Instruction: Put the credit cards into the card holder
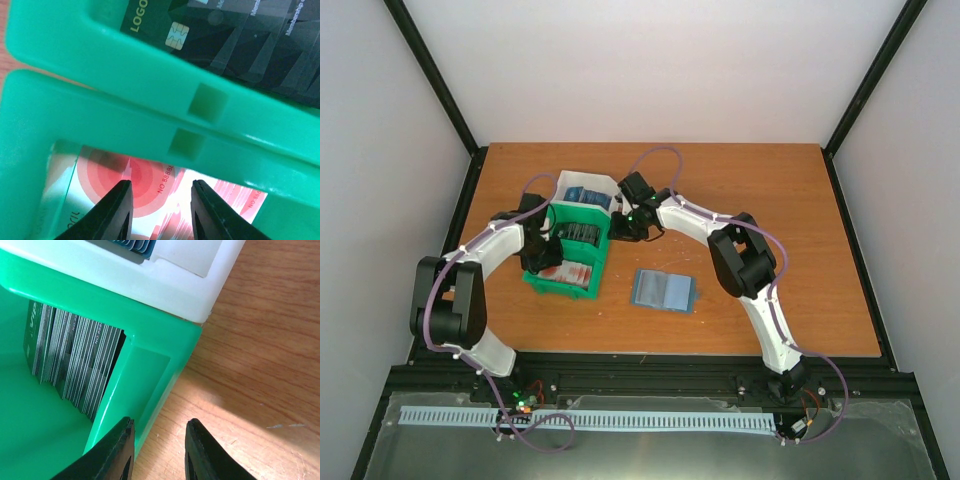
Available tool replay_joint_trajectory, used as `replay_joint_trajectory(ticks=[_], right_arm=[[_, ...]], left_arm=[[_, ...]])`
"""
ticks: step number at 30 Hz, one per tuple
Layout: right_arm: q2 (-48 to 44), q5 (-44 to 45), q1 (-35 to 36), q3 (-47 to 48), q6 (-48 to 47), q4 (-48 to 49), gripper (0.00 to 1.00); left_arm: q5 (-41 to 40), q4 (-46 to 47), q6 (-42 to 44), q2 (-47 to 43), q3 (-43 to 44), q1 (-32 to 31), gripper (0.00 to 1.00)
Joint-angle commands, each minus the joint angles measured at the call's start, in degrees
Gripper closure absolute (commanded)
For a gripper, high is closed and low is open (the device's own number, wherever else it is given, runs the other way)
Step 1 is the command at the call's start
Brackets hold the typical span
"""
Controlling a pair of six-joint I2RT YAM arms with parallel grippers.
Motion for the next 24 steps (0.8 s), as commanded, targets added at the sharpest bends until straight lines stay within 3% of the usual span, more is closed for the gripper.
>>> replay_joint_trajectory(ticks=[1, 8, 19, 24], right_arm=[[0.88, 1.29, -0.17, -0.54, -1.00, -2.77, 0.71], [1.20, 1.11, -0.13, -0.20, -1.13, -2.86, 0.71], [1.87, 0.99, -0.10, 0.80, -1.66, -3.37, 0.71], [1.89, 1.34, -0.09, 0.95, -1.97, -3.61, 0.71]], left_arm=[[-0.36, 2.82, 1.13, 0.15, -0.20, 0.72, 0.65], [-4.45, 2.88, 0.30, 1.73, 0.42, 0.54, 0.72], [-6.09, 4.62, 0.34, 2.09, -2.36, -1.21, 0.65], [-8.36, 4.94, -0.59, 2.24, -2.70, -2.08, 0.72]])
